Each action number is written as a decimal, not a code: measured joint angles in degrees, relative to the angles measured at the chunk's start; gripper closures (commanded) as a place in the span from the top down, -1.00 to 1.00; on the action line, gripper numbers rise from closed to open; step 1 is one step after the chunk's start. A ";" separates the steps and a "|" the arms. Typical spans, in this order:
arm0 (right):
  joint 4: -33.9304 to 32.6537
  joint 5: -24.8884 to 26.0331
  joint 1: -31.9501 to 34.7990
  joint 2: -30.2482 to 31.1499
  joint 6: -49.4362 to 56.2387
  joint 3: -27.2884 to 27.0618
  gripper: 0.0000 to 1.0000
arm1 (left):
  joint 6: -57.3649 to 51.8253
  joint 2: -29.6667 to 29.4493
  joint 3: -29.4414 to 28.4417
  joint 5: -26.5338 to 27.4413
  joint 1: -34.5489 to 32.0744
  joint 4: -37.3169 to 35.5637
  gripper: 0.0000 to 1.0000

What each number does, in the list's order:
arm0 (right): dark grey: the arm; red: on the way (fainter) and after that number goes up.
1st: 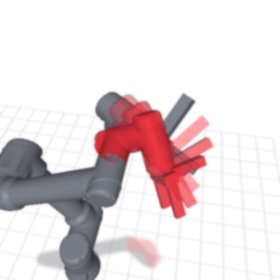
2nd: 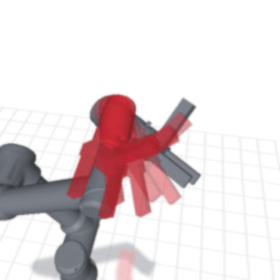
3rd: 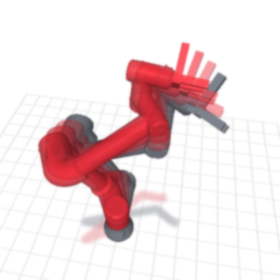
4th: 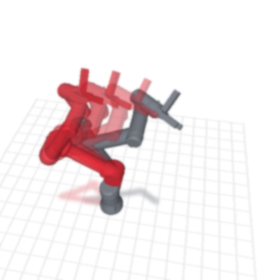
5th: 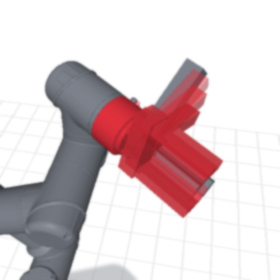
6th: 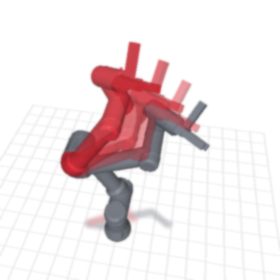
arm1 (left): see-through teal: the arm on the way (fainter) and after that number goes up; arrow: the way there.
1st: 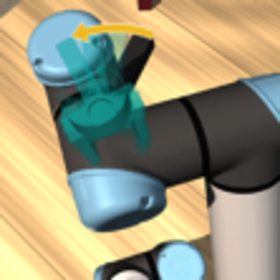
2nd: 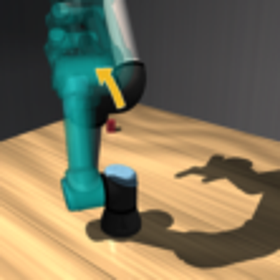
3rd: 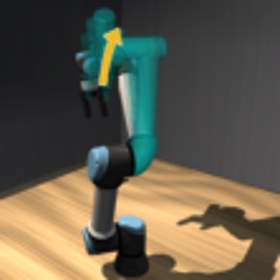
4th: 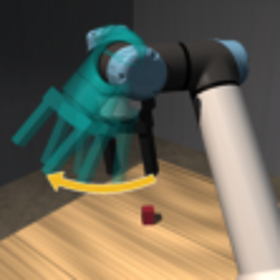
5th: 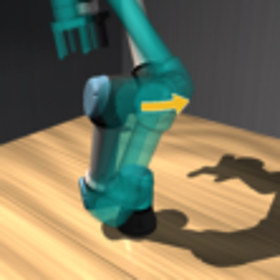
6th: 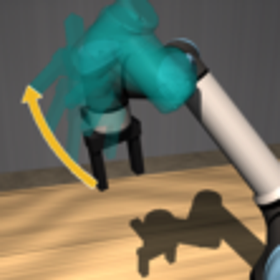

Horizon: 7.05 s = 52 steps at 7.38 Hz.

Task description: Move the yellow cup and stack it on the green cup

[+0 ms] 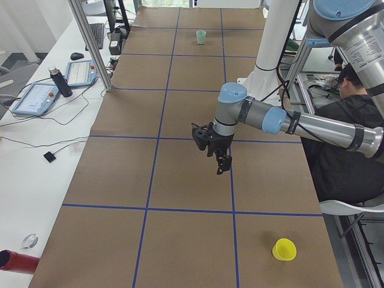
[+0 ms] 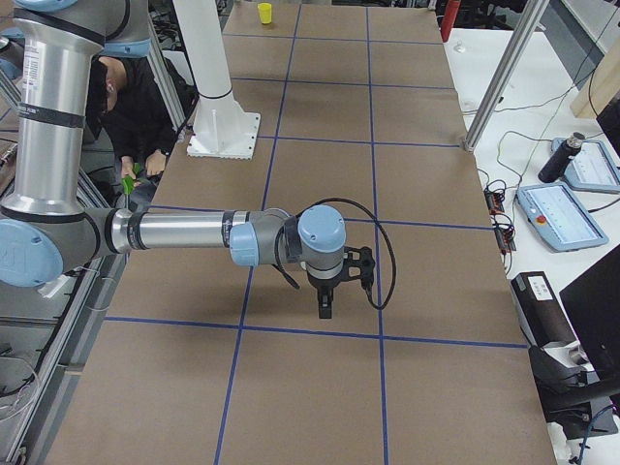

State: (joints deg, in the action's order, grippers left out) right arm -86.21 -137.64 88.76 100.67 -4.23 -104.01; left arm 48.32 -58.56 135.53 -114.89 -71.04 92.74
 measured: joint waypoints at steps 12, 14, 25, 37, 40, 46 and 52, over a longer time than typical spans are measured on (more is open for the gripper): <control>0.29 0.35 0.27 0.60 0.60 -0.66 0.98 | 47.58 -4.02 1.18 16.76 26.13 -13.66 0.98; 0.33 0.38 0.27 0.59 0.65 -0.61 0.99 | 55.83 -6.70 0.61 18.86 29.97 -15.48 0.99; 0.25 0.20 0.09 0.29 0.70 -0.82 0.99 | 98.12 -5.96 -17.68 21.42 46.11 -29.15 0.99; -0.29 0.24 -1.26 -0.24 1.14 -1.90 0.99 | 105.24 -7.80 -36.53 12.88 46.91 -17.91 0.99; -1.02 -0.30 -1.34 0.65 0.90 -2.24 0.99 | 106.15 -7.47 -39.94 8.62 46.87 -18.05 0.99; -2.90 0.24 -1.47 0.19 0.71 -3.09 0.98 | 106.52 -6.25 -41.93 -0.04 46.91 -18.04 0.99; -6.58 0.27 -2.38 0.20 0.72 -6.71 0.98 | 106.55 -6.21 -46.07 -3.59 46.96 -15.39 0.99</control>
State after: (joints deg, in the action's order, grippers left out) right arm -92.79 -137.37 86.38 100.87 -3.51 -110.72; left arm 154.86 -64.77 89.46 -118.48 -24.08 77.35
